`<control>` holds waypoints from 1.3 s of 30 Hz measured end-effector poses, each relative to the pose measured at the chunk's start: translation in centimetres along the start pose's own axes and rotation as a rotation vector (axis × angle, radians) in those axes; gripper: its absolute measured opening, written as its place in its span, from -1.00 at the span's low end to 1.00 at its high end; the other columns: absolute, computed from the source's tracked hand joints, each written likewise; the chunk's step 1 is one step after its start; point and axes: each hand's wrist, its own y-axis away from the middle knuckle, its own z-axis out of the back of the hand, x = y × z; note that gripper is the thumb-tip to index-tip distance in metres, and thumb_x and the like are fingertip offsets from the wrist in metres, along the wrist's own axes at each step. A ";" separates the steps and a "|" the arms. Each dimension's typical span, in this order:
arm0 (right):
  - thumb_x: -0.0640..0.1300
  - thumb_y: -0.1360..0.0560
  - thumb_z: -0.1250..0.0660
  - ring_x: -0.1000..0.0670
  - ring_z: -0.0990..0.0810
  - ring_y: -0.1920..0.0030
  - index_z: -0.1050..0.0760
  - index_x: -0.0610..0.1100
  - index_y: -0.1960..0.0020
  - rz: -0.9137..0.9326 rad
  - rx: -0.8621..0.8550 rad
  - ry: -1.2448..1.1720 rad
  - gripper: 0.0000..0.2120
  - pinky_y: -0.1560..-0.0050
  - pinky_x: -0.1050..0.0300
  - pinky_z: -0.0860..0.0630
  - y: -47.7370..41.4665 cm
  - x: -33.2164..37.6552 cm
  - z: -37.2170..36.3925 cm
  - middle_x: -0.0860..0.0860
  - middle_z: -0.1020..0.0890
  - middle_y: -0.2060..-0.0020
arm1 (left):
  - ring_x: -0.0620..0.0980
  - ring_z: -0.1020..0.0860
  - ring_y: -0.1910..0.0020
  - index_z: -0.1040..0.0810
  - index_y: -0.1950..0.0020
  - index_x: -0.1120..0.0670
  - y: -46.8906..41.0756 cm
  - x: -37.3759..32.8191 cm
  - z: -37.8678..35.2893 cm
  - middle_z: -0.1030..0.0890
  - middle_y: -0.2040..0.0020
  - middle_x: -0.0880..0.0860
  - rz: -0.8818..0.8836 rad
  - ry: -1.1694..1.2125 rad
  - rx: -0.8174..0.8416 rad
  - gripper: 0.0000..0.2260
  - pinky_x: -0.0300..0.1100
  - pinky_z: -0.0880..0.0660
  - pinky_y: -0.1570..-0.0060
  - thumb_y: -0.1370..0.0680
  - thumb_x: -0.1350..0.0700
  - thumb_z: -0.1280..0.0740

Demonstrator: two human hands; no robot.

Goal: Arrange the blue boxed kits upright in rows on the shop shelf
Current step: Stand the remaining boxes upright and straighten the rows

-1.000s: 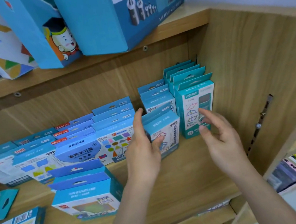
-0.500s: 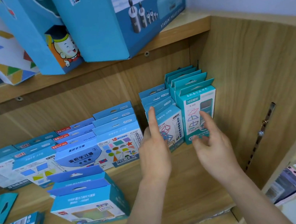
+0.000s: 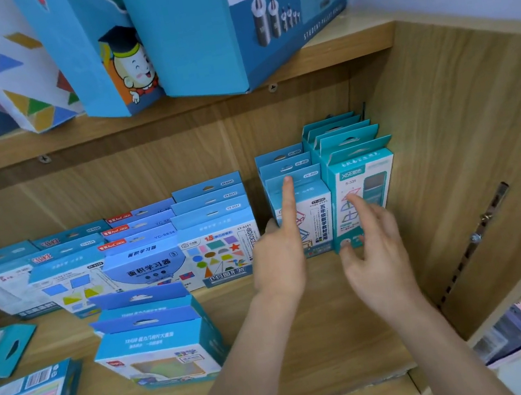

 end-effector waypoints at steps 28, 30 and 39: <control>-0.38 -0.48 -0.31 0.11 -0.62 0.05 -0.56 -0.01 -0.01 -0.152 0.396 -0.783 -0.71 0.14 0.37 -0.52 3.3 6.7 -0.4 -0.07 -0.66 0.03 | -0.22 -0.62 0.19 -0.60 0.01 -0.06 11.6 4.7 12.4 -0.66 0.16 -0.15 0.001 0.623 -0.529 -0.84 -0.32 -0.54 0.18 -0.52 0.15 -0.27; -0.33 -0.49 -0.31 0.05 -0.62 0.01 -0.56 -0.03 -0.05 -0.146 0.506 -0.803 -0.75 0.18 0.37 -0.51 4.1 8.2 -1.4 -0.05 -0.66 0.02 | -0.18 -0.62 0.28 -0.60 0.08 -0.12 13.0 6.6 13.2 -0.65 0.21 -0.18 0.111 0.685 -0.569 -0.81 -0.34 -0.53 0.29 -0.51 0.16 -0.29; -0.06 -0.45 -0.43 0.50 -0.11 -0.30 0.13 0.40 -0.43 0.292 0.661 -0.257 -0.12 -0.30 0.36 -0.13 7.9 12.9 -6.2 0.35 -0.17 -0.37 | -0.19 -0.54 0.01 -0.49 -0.19 -0.08 17.2 14.0 13.8 -0.57 -0.01 -0.21 0.355 0.551 -0.502 -0.62 -0.37 -0.51 0.17 -0.49 0.33 -0.32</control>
